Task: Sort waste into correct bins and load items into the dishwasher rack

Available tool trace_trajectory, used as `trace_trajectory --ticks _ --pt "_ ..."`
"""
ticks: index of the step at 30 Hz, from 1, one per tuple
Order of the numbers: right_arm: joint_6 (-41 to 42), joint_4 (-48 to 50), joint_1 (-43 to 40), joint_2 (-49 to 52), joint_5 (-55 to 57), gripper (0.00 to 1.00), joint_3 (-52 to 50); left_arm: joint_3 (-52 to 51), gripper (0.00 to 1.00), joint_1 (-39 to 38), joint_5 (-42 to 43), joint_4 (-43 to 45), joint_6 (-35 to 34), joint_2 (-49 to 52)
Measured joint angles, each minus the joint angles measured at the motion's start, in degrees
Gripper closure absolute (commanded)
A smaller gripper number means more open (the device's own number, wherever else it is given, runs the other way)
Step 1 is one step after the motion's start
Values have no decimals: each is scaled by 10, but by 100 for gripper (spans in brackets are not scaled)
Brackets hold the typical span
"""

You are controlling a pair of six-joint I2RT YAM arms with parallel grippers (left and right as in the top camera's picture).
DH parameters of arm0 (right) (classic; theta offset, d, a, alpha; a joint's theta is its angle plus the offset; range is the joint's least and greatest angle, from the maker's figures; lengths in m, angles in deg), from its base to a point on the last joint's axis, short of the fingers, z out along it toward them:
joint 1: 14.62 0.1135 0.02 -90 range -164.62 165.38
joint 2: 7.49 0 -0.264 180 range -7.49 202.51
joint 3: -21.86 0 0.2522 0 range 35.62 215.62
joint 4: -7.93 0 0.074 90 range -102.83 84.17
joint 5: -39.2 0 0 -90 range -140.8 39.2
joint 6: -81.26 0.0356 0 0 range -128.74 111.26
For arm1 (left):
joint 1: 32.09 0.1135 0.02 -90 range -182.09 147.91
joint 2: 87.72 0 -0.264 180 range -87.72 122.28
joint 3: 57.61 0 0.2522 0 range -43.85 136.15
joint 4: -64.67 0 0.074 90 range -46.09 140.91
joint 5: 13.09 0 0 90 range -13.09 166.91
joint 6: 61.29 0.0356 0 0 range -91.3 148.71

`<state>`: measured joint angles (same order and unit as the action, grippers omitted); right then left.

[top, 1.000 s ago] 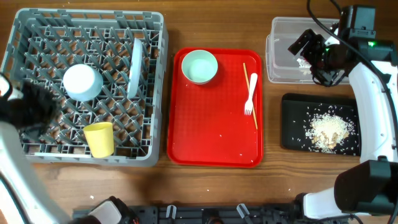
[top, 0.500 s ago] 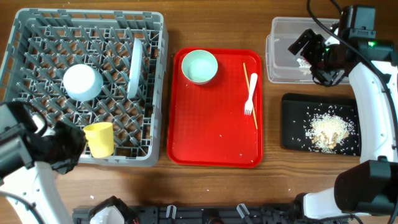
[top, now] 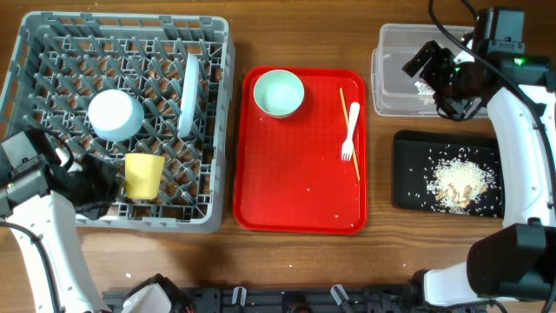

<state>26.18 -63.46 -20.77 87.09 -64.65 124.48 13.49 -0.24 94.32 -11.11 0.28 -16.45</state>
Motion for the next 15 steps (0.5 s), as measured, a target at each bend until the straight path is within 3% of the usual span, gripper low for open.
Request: trace_trajectory --ticks 9,15 --pt "0 0 0 0 0 0 0 0 96 0 93 24 -2 -12" --pt "0 0 0 0 0 0 0 0 96 -2 82 42 1 -67"
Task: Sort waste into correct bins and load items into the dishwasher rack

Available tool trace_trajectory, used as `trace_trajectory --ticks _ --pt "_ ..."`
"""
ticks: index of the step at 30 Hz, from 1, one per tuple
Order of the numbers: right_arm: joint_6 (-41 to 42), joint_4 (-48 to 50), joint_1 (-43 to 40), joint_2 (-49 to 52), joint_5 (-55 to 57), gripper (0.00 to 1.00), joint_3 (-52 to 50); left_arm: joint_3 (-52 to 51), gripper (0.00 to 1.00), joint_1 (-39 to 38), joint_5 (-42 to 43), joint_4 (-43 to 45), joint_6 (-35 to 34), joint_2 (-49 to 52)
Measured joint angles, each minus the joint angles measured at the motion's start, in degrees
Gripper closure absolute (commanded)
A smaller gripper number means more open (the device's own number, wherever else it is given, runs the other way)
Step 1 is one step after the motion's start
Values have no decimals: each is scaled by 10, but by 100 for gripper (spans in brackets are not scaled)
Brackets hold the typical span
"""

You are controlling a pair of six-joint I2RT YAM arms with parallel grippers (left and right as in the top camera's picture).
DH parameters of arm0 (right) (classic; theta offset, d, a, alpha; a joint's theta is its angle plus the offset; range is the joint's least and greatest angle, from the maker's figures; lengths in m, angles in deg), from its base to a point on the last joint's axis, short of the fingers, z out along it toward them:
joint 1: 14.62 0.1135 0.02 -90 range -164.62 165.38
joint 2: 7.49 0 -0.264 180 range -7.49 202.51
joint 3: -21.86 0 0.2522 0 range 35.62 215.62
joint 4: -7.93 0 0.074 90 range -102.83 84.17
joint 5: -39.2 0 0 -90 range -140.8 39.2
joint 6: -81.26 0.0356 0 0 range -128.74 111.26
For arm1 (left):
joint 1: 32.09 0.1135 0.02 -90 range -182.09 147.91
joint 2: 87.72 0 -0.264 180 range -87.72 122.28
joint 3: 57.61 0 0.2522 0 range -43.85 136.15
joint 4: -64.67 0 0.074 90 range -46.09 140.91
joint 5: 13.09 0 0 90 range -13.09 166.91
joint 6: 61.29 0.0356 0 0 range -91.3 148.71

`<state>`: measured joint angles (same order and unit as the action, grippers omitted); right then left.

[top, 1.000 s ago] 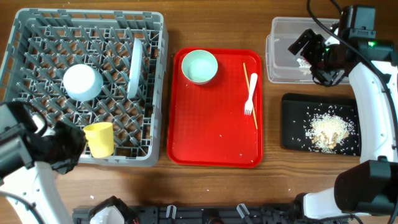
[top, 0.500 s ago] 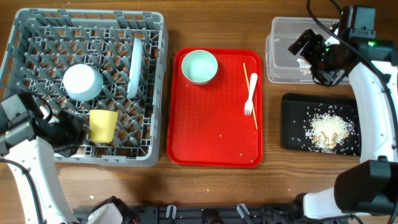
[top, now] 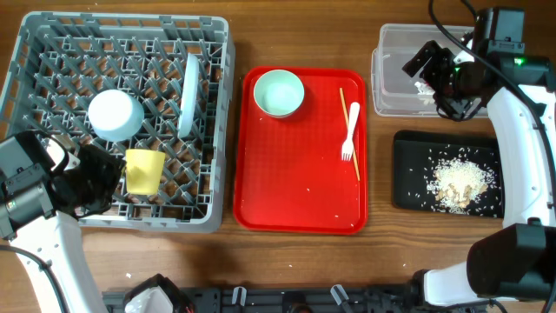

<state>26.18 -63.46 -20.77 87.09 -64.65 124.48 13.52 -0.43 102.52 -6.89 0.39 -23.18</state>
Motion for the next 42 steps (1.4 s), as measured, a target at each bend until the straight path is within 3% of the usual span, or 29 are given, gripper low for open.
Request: trace_trajectory --ticks 5,15,23,31,35,42 --pt "0 0 0 0 0 0 0 0 96 -29 -29 17 2 33" --pt "0 0 0 0 0 0 0 0 96 -111 -4 87 2 61" --pt "0 0 0 0 0 1 0 14 96 -117 -72 120 -19 136" --pt "0 0 0 0 0 0 0 16 96 -116 -134 122 -68 143" --pt "0 0 0 0 0 0 0 42 96 -116 -139 96 -72 105" --pt "0 0 0 0 0 0 0 78 96 -116 -153 28 -76 -65"
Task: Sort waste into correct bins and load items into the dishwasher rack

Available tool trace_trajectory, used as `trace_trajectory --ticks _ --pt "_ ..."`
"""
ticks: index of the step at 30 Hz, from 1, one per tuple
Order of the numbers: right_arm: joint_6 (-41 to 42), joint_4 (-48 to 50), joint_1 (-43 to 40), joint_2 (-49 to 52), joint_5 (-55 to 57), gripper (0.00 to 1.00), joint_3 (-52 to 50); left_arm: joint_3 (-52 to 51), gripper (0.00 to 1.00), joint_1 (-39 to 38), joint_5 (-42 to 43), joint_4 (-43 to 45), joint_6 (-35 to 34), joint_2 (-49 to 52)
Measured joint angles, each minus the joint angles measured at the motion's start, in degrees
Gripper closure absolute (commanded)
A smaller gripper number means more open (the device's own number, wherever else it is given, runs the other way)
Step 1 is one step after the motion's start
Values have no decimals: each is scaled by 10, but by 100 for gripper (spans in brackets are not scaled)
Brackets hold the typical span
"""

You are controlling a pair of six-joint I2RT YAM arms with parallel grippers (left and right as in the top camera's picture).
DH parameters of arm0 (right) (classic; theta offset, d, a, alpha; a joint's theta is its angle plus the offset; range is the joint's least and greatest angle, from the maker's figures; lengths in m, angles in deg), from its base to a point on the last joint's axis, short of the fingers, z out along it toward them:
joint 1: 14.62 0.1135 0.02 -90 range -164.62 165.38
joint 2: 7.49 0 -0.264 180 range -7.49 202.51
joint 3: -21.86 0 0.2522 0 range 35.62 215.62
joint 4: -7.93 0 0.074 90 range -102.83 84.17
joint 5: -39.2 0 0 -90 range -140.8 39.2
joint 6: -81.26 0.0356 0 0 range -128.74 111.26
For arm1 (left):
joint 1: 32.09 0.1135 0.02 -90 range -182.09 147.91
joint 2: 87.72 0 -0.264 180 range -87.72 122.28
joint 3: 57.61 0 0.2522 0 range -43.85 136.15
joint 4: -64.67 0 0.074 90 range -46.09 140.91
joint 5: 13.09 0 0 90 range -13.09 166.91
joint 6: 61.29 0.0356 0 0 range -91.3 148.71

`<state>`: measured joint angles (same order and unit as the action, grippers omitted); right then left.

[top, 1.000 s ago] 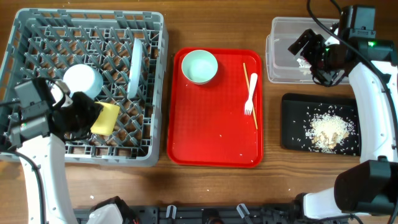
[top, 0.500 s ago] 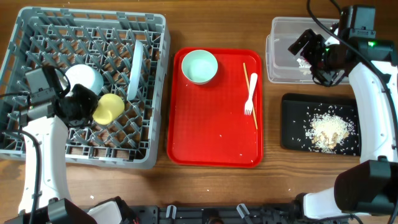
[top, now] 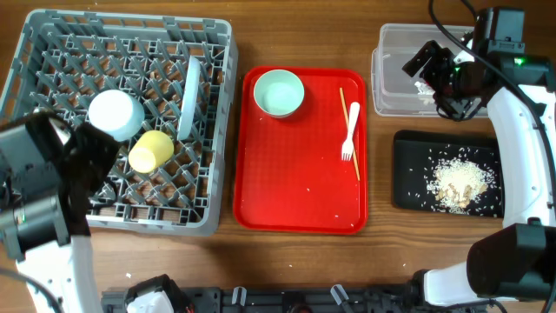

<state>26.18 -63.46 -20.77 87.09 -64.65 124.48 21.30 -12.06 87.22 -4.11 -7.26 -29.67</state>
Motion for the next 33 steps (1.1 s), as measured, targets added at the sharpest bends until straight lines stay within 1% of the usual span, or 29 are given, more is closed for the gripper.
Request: trace_trajectory --ticks 3,6,9,11,15,22,25,29,32,33 --pt "0 0 0 0 0 0 0 3 96 0 -35 -58 0 -7" --pt "0 0 0 0 0 0 0 -2 96 0 -65 -63 0 36" --pt "0 0 0 0 0 0 0 -7 96 0 -61 -61 0 103" --pt "0 0 0 0 0 0 0 -8 96 0 -45 -52 0 165" --pt "0 0 0 0 0 0 0 -11 96 0 -27 -30 0 233" --pt "0 0 0 0 0 0 0 -11 96 0 -8 23 0 242" --pt "0 0 0 0 0 0 0 -11 96 0 23 50 0 242" --pt "0 0 0 0 0 0 0 -11 96 0 67 58 0 240" --pt "0 0 0 0 0 0 0 -7 96 0 81 54 2 204" --pt "0 0 0 0 0 0 0 -1 96 -3 82 55 7 178"
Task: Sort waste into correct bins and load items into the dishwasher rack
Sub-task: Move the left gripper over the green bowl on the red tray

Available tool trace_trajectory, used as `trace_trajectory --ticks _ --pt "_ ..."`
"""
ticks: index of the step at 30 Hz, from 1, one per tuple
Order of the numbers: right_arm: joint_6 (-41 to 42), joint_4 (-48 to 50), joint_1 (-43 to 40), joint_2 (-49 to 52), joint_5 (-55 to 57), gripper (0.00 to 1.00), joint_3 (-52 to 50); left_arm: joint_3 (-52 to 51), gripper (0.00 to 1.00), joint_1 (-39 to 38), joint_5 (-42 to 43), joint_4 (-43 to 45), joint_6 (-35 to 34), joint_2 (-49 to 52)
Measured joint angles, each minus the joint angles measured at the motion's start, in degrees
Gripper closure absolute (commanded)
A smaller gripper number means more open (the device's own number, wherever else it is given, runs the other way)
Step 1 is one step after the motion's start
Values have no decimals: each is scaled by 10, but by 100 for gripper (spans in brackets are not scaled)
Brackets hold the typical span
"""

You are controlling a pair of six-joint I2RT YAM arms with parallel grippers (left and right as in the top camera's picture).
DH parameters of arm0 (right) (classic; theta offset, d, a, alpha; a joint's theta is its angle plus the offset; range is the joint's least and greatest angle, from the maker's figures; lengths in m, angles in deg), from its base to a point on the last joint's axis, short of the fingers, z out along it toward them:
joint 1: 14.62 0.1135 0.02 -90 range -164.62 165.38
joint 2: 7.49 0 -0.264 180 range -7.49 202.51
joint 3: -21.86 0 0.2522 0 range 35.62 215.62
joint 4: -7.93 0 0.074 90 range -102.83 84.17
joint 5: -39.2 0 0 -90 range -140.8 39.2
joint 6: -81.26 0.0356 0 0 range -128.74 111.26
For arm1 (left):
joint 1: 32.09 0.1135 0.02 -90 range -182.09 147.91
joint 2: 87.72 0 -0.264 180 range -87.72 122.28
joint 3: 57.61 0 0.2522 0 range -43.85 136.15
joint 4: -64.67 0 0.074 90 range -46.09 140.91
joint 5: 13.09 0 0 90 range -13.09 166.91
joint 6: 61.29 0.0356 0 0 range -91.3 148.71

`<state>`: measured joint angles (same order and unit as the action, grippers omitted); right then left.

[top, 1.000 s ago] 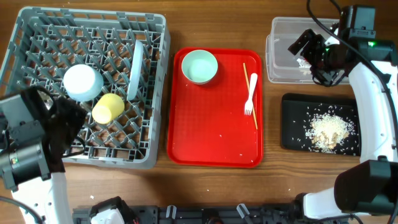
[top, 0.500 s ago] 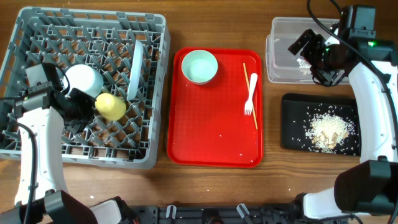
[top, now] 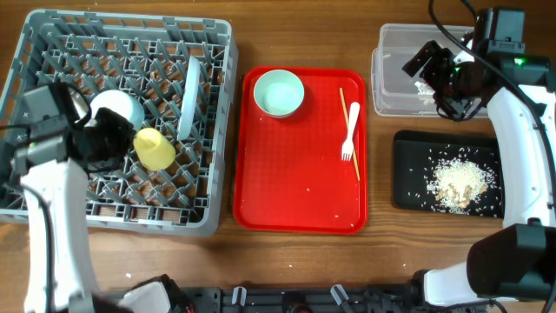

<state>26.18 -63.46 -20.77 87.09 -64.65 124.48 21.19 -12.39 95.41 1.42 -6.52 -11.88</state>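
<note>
The grey dishwasher rack [top: 52, 209] fills the left of the overhead view. My left gripper [top: 132, 144] reaches over its middle and is shut on a yellow cup [top: 156, 150], which is tipped on its side just above the rack's pegs. A white bowl [top: 120, 103] sits in the rack right behind the gripper, and a white plate [top: 189, 96] stands on edge to the right of it. On the red tray [top: 295, 200] lie a pale green bowl [top: 278, 92], a white fork [top: 350, 130] and a thin wooden stick [top: 346, 109]. My right gripper [top: 423, 75] hangs over the clear bin [top: 391, 96]; its jaws are not readable.
A black tray [top: 413, 148] holding a heap of rice scraps [top: 457, 181] lies below the clear bin at the right. A strip of bare wooden table runs between the rack and the red tray, and along the front edge.
My left gripper has moved further back and right over the rack with the yellow cup. The cup is now tipped more onto its side, nearer the white bowl. The right arm is unchanged.
The yellow cup first stood upright at the rack's front with my left gripper beside it. Then the gripper was at the cup. Later the cup was tilted and raised toward the rack's middle, and now it is held on its side by the white bowl. The right arm stayed still.
</note>
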Motion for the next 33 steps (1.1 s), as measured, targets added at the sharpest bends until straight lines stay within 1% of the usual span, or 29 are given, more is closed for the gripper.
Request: trace_trajectory --ticks 1,3,4,7,9,11,12,15,17,18,20,21,23,24,26,30,33 --pt "0 0 0 0 0 0 0 7 93 -6 1 4 6 -34" --pt "0 0 0 0 0 0 0 20 70 -33 3 12 18 -91" --pt "0 0 0 0 0 0 0 23 63 -53 3 12 28 -107" --pt "0 0 0 0 0 0 0 32 53 -150 8 -12 52 -112" --pt "0 1 0 0 0 0 0 63 52 -227 -13 -57 59 -71" --pt "0 0 0 0 0 0 0 113 51 -282 -54 -106 64 -22" --pt "0 0 0 0 0 0 0 167 50 -323 -97 -136 65 17" --pt "0 0 0 0 0 0 0 299 46 -405 -181 -168 72 90" --pt "0 0 0 0 0 0 0 353 46 -442 -206 -150 83 117" --pt "0 0 0 0 0 0 0 370 45 -465 -218 -120 96 130" --pt "0 0 0 0 0 0 0 376 31 -487 -228 -80 120 153" --pt "0 0 0 0 0 0 0 379 28 -502 -234 -38 152 179" --pt "0 0 0 0 0 0 0 379 30 -515 -238 0 173 234" --pt "0 0 0 0 0 0 0 381 32 -518 -242 38 184 267" --pt "0 0 0 0 0 0 0 381 32 -518 -247 66 196 337" --pt "0 0 0 0 0 0 0 381 32 -522 -251 86 206 438" --pt "0 0 0 0 0 0 0 380 32 -535 -252 93 210 477"
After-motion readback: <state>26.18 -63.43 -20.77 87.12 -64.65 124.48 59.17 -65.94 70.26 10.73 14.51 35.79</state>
